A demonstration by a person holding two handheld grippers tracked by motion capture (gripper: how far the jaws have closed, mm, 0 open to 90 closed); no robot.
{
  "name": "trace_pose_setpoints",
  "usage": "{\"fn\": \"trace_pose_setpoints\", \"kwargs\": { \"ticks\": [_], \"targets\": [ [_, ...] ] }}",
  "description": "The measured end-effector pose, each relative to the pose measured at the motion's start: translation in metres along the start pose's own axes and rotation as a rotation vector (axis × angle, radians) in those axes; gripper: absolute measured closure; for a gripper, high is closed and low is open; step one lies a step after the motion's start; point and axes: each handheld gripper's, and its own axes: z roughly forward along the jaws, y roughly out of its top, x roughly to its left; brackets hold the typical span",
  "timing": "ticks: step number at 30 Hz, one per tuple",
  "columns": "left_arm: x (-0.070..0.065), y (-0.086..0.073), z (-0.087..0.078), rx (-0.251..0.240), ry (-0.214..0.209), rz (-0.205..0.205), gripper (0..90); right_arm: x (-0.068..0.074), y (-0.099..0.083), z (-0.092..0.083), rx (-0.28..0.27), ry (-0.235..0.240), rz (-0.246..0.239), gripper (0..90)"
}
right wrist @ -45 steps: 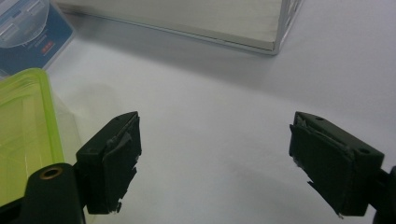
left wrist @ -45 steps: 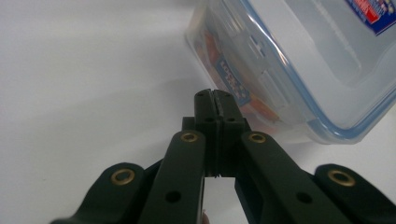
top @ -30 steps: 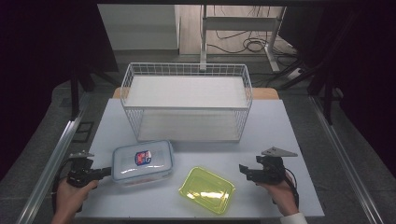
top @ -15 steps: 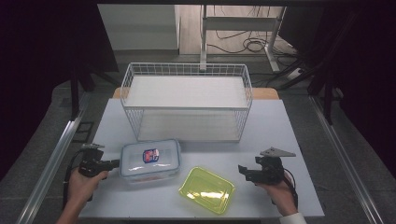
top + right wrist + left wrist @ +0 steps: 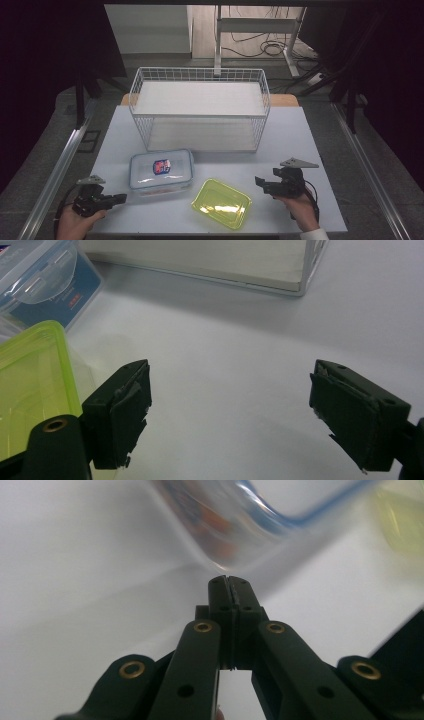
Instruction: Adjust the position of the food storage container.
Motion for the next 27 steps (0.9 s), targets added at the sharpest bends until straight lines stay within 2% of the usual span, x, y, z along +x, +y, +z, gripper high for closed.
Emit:
{"fn": "trace_pose_setpoints", "kwargs": {
  "ticks": [4,9,14,24,27],
  "targets": [
    [-0.005,0.006,0.007,0.006,-0.011,0.022,89.8,0.000,0.000,0.000,0.000,0.000,0.000,17.1],
    [-0.008,0.016,0.011,-0.005,-0.023,0.026,89.8,-0.001,0.000,0.000,-0.001,0.000,0.003,17.1],
    [-0.002,0.021,0.014,-0.015,-0.039,0.009,89.9,0.000,0.000,0.001,0.000,0.000,0.000,17.1],
    [0.006,0.026,0.020,-0.019,-0.022,-0.004,89.9,0.002,-0.001,0.002,0.005,0.000,0.000,17.1],
    [0.007,0.023,0.018,-0.027,-0.019,-0.007,89.8,0.003,0.000,0.002,-0.005,0.017,0.028,17.1]
  ]
}}
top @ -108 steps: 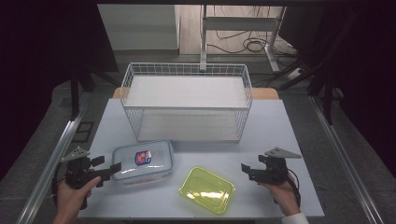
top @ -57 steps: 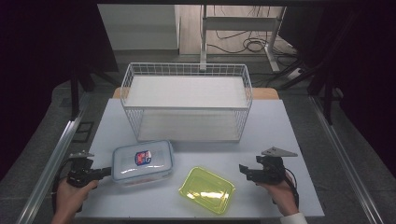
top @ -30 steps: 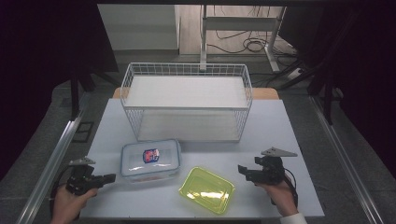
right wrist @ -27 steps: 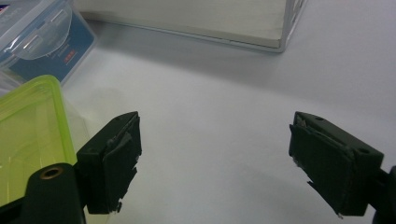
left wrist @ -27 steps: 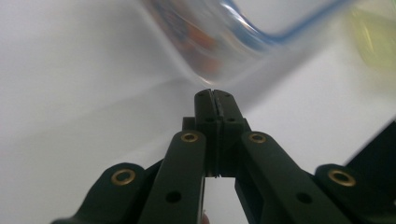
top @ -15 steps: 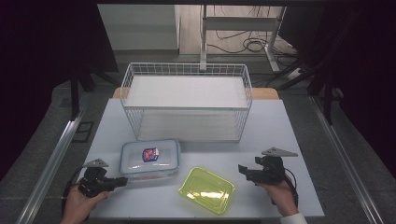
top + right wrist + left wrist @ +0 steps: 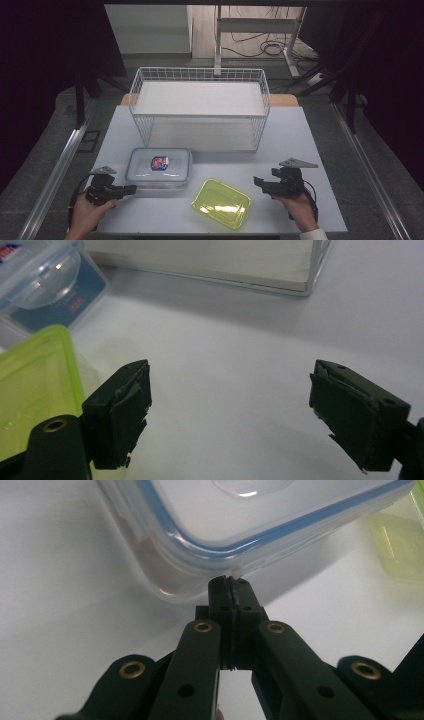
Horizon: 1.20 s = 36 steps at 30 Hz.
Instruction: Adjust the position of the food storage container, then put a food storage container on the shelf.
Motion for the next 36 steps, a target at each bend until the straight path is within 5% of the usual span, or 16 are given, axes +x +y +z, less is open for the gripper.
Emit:
{"fn": "trace_pose_setpoints", "kwargs": {
  "ticks": [5,9,10,11,15,16,28,36],
  "targets": [
    [-0.001,-0.009,-0.012,-0.018,0.009,-0.005,86.6,0.002,0.001,-0.001,-0.006,0.009,0.014,17.1],
    [-0.003,-0.012,-0.025,-0.037,0.031,-0.017,71.5,0.003,0.001,-0.002,-0.003,0.015,0.010,17.1],
    [-0.003,-0.011,-0.028,-0.048,0.048,-0.031,61.0,0.004,0.002,-0.002,-0.007,0.015,0.006,17.1],
    [-0.004,-0.009,-0.033,-0.075,0.085,-0.054,38.4,0.006,0.003,-0.005,-0.013,0.023,0.010,17.4],
    [-0.003,-0.006,-0.044,-0.123,0.084,-0.069,19.4,0.009,0.004,-0.007,-0.014,0.038,0.003,19.1],
    [-0.002,-0.004,-0.050,-0.170,0.075,-0.080,13.3,0.012,0.004,-0.009,-0.008,0.045,-0.006,19.2],
    [-0.001,0.007,-0.046,-0.193,0.032,-0.068,10.6,0.019,0.006,-0.012,-0.003,0.054,-0.015,19.1],
    [0.000,0.016,-0.044,-0.199,0.026,-0.083,5.6,0.031,0.013,-0.012,-0.007,0.102,-0.005,17.9]
  ]
}}
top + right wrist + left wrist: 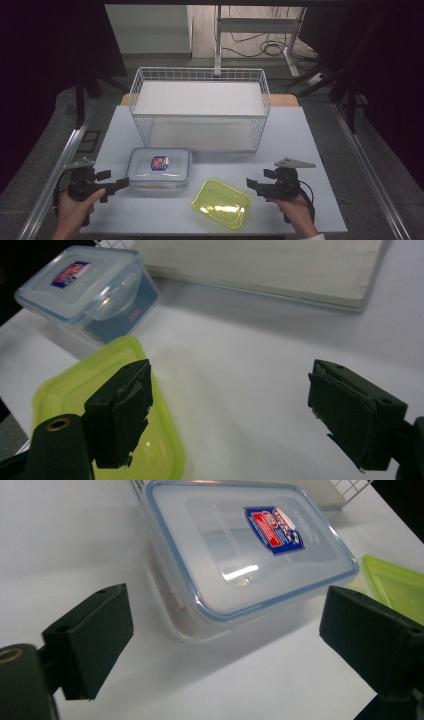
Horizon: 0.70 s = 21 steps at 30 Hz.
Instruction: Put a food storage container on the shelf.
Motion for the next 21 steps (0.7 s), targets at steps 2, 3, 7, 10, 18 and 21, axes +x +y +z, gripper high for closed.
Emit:
{"fn": "trace_pose_setpoints", "kwargs": {
  "ticks": [2,3,7,10,18,21],
  "targets": [
    [0.002,0.003,0.004,0.007,-0.007,-0.007,3.1,0.003,0.003,0.001,-0.007,0.014,0.005,17.9],
    [0.006,0.007,0.008,0.015,-0.019,-0.026,2.6,0.008,0.006,0.002,-0.008,0.030,0.001,18.2],
    [0.012,0.014,0.015,0.018,-0.045,-0.055,2.5,0.018,0.011,0.007,-0.003,0.048,-0.008,18.2],
    [0.017,0.021,0.022,0.022,-0.057,-0.081,3.0,0.035,0.022,0.014,0.002,0.071,-0.034,18.2],
    [0.039,0.029,0.050,0.096,-0.128,-0.182,4.9,0.063,0.041,0.019,-0.014,0.092,-0.076,18.5],
    [0.041,0.028,0.057,0.120,-0.149,-0.187,6.7,0.068,0.047,0.022,-0.006,0.099,-0.076,18.5]
  ]
}}
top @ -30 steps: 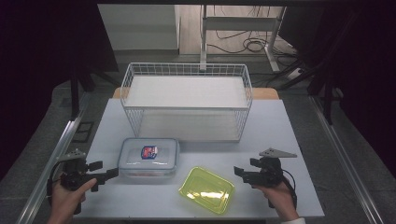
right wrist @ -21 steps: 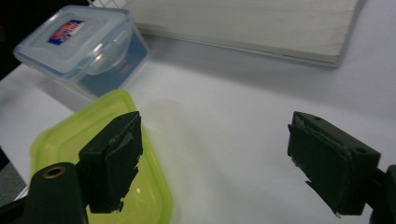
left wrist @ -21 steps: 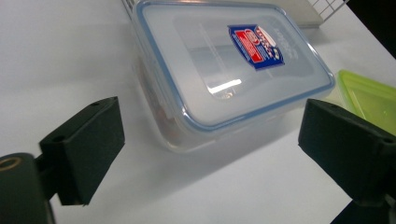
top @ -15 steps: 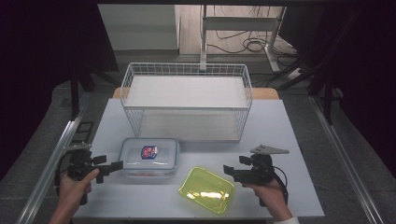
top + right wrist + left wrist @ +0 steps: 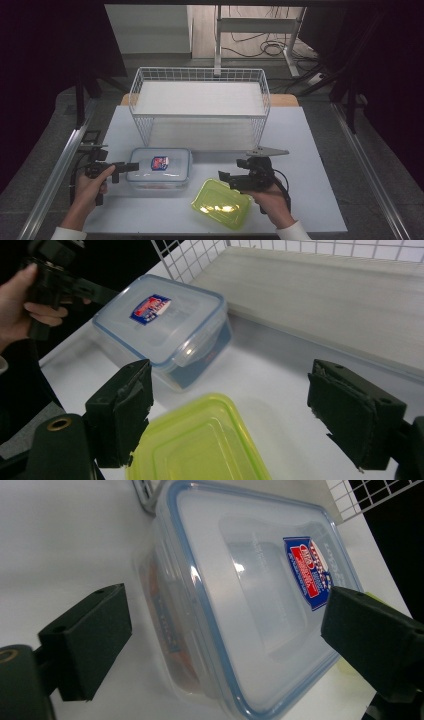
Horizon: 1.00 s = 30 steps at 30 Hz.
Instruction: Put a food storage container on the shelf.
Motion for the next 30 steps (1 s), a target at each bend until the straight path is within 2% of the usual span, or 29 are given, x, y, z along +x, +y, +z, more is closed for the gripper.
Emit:
{"fn": "trace_pose_setpoints", "kwargs": {
  "ticks": [2,4,6,7,9,10,13,15,16,18,20,22,23,25,27,30],
  "targets": [
    [0.002,0.000,0.005,0.016,-0.031,-0.015,7.9,0.003,0.004,0.004,0.009,0.006,-0.001,18.5],
    [0.002,0.000,0.007,0.023,-0.038,-0.022,9.8,0.005,0.006,0.007,0.014,0.012,-0.002,18.5],
    [0.004,-0.001,0.009,0.027,-0.062,-0.036,12.2,0.008,0.011,0.014,0.022,0.030,0.006,18.5],
    [0.005,-0.002,0.012,0.042,-0.059,-0.030,16.2,0.011,0.014,0.021,0.027,0.049,0.022,18.5],
    [0.005,-0.002,0.013,0.046,-0.054,-0.030,17.7,0.013,0.015,0.024,0.032,0.057,0.030,18.5],
    [0.006,-0.002,0.013,0.042,-0.058,-0.033,17.6,0.016,0.019,0.033,0.048,0.071,0.040,18.3],
    [0.006,-0.003,0.011,0.028,-0.056,-0.031,20.2,0.018,0.021,0.041,0.060,0.076,0.045,18.2],
    [0.005,-0.003,0.009,0.024,-0.050,-0.021,22.8,0.019,0.023,0.053,0.091,0.088,0.073,17.6],
    [0.005,-0.004,0.009,0.022,-0.049,-0.020,22.8,0.019,0.023,0.053,0.091,0.088,0.073,17.6],
    [0.005,-0.004,0.009,0.019,-0.048,-0.015,23.1,0.016,0.025,0.068,0.127,0.104,0.111,17.3],
    [0.005,-0.005,0.009,0.018,-0.049,-0.014,23.2,0.016,0.026,0.071,0.135,0.104,0.116,17.2],
    [0.005,-0.005,0.009,0.014,-0.051,-0.011,23.3,0.014,0.027,0.080,0.152,0.101,0.125,17.2],
    [0.005,-0.006,0.009,0.007,-0.052,-0.013,23.5,0.012,0.028,0.090,0.173,0.095,0.120,17.2],
    [0.005,-0.006,0.009,0.006,-0.052,-0.008,23.5,0.011,0.029,0.093,0.179,0.096,0.123,17.2],
    [0.006,-0.006,0.009,0.004,-0.053,-0.002,23.5,0.009,0.030,0.109,0.213,0.116,0.150,17.1],
    [0.006,-0.006,0.008,0.004,-0.054,-0.001,23.5,0.007,0.031,0.117,0.229,0.131,0.170,17.2]
  ]
}}
